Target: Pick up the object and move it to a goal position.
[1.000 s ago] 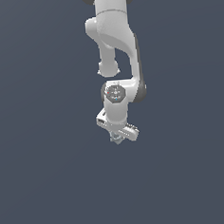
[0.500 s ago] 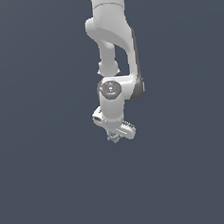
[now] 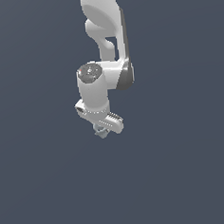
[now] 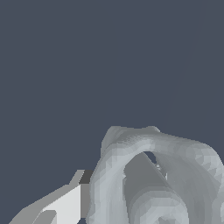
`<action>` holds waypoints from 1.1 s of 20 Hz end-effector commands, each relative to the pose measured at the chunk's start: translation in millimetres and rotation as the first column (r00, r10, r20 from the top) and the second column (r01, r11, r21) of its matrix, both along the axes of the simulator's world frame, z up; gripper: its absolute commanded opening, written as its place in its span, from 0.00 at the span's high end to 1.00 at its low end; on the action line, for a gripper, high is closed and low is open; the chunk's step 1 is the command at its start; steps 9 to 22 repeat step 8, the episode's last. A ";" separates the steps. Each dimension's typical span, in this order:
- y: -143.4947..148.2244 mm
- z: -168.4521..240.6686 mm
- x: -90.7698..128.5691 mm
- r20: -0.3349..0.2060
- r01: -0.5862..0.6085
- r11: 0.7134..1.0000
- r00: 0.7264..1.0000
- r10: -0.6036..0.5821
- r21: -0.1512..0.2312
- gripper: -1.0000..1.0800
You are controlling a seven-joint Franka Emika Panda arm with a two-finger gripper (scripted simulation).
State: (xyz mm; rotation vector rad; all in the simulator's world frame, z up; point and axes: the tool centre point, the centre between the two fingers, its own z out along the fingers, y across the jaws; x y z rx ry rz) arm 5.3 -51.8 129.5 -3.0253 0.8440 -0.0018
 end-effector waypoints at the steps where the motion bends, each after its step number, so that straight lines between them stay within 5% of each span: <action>1: -10.4 13.7 0.3 -0.001 -0.001 1.000 1.000 0.001 0.000 1.00; 22: -21.0 26.6 2.8 -0.001 -0.001 1.000 1.000 0.001 0.000 1.00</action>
